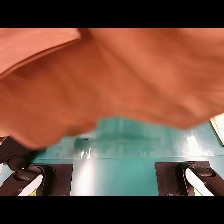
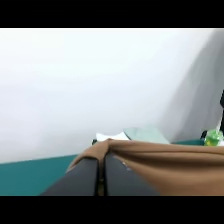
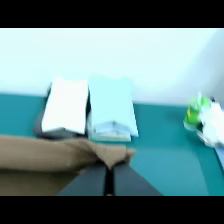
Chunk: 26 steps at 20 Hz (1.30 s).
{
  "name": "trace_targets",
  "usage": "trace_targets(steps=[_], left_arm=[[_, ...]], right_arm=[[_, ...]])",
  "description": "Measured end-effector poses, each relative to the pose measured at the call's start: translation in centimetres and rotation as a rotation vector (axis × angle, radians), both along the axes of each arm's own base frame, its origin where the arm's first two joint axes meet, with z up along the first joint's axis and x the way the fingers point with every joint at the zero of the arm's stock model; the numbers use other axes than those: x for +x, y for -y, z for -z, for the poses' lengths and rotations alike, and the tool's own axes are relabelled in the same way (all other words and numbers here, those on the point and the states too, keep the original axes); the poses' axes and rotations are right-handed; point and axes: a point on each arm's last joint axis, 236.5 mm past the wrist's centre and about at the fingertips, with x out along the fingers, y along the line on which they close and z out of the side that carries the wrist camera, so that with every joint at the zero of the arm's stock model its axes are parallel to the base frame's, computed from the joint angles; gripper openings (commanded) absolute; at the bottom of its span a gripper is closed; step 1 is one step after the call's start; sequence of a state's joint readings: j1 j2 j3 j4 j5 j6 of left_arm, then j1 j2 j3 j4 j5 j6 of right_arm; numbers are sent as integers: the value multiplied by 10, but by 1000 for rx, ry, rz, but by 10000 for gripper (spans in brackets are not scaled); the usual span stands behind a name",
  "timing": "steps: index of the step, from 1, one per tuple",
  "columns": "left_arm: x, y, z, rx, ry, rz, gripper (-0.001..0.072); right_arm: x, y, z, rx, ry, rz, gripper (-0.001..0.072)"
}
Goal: Fold the shirts.
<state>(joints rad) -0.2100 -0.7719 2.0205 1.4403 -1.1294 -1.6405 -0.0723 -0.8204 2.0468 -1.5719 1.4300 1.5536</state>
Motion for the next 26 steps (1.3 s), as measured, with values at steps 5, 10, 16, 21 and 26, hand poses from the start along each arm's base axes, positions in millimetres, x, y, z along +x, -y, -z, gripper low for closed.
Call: trace_targets(steps=[5, 10, 16, 21, 26], left_arm=[[119, 22, 120, 95, -376, -12, 26], [227, 43, 320, 205, -846, -15, 26], [298, 54, 481, 290, -1047, -10, 25], [320, 33, 498, 268, -1061, -45, 26], [292, 15, 505, 294, -1219, -6, 26]], right_arm=[[74, 14, 88, 6, -314, 34, 19], [156, 22, 259, 16, -751, 28, 19], [222, 21, 417, 43, -1027, 1, 19], [263, 17, 427, 96, -1011, -30, 19], [247, 29, 416, 119, -1041, -24, 19]])
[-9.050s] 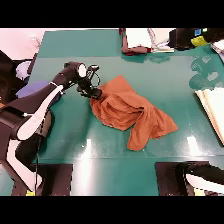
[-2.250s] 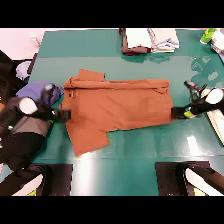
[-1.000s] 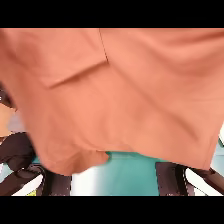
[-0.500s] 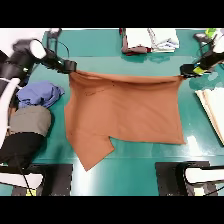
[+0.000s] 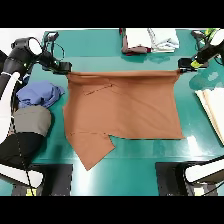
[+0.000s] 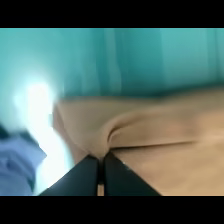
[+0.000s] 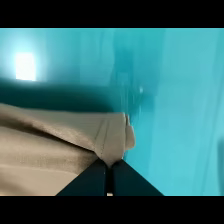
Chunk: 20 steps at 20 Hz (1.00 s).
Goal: Fold the shirts.
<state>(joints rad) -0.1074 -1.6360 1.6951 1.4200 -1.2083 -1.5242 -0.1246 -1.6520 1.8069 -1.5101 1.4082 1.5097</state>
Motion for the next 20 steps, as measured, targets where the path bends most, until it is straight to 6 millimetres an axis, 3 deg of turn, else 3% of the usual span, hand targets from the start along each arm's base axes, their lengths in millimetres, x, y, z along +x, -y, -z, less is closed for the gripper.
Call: trace_targets(steps=[6, 12, 13, 14, 15, 17, 20], left_arm=[[-53, 11, 56, -59, -236, 36, 26], [-89, 17, 101, -100, -363, 19, 28], [-93, 18, 104, -102, -378, 18, 66], [-96, 18, 105, -104, -392, 14, 318], [-100, 18, 105, -107, -406, 7, 439], [-102, 18, 98, -112, -399, -5, 434], [-101, 13, 67, -100, -326, -21, 433]], right_arm=[[-54, -6, 47, 11, -137, -3, 19], [-85, -27, 90, 17, -205, -34, 26], [-87, -28, 94, 19, -212, -30, 166], [-90, -29, 96, 22, -219, -23, 323], [-91, -29, 97, 23, -219, -19, 347], [-93, -28, 91, 26, -204, -6, 347], [-97, -19, 66, 24, -149, 19, 350]])
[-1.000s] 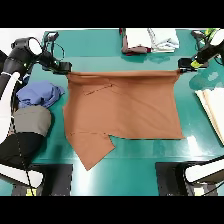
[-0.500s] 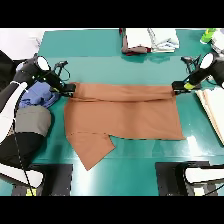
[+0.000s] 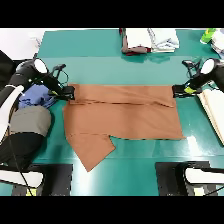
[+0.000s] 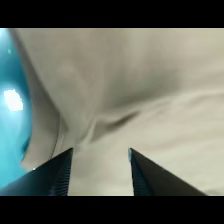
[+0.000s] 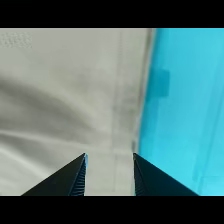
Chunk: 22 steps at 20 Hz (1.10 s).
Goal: Fold the shirts.
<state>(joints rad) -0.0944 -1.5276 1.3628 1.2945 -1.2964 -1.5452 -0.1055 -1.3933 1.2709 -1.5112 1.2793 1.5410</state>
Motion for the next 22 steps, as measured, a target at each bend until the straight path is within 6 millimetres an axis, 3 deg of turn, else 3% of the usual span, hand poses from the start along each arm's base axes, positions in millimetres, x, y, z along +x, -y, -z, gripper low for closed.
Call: trace_targets(steps=[1, 2, 3, 6, 11, 13, 17, 19, 22], left_arm=[[-3, -3, -12, 7, 25, -5, 427], [-9, -5, -24, 12, 44, -9, 427], [-17, -7, -32, 18, 56, -12, 427], [-57, -8, -37, 30, 54, -12, 428], [-126, 7, -5, 45, -19, 15, 427], [-143, 14, 5, 50, -40, 33, 428], [-154, 23, 14, 49, -44, 39, 428], [-156, 25, 15, 46, -47, 37, 428], [-158, 27, 16, 46, -52, 36, 429]], right_arm=[[-8, 4, -9, 0, 5, 12, 405], [-18, 8, -14, 0, 1, 25, 522], [-31, 12, -17, 2, -9, 41, 541], [-83, 21, -4, 13, -89, 93, 540], [-174, 17, 44, 57, -266, 165, 540], [-195, 10, 58, 87, -304, 185, 540], [-208, -6, 75, 142, -316, 202, 538], [-209, -11, 81, 153, -325, 194, 488], [-209, -17, 87, 155, -340, 175, 230]])
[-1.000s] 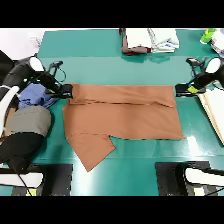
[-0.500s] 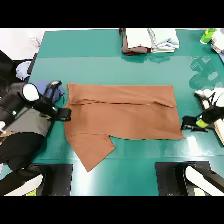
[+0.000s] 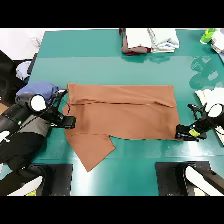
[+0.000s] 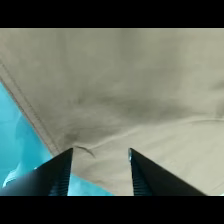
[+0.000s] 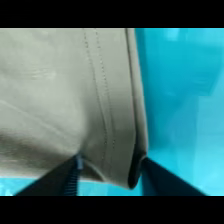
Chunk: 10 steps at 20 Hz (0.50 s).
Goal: Fold the shirts.
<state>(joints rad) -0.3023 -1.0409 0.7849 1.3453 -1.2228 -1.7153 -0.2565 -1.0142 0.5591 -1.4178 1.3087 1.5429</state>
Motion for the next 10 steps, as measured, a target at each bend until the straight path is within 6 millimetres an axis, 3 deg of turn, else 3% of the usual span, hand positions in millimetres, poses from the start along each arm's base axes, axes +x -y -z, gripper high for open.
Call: trace_targets(steps=[1, 2, 10], left_arm=[[-1, 0, 0, 1, -4, 1, 429], [-3, 0, 1, 4, -12, 2, 429], [-46, -7, 16, 28, -177, -3, 448]], right_arm=[[2, -3, 1, 2, 8, -6, 70], [4, -4, 2, 1, 18, -13, 21], [19, -6, -16, -31, 152, -33, 21]])
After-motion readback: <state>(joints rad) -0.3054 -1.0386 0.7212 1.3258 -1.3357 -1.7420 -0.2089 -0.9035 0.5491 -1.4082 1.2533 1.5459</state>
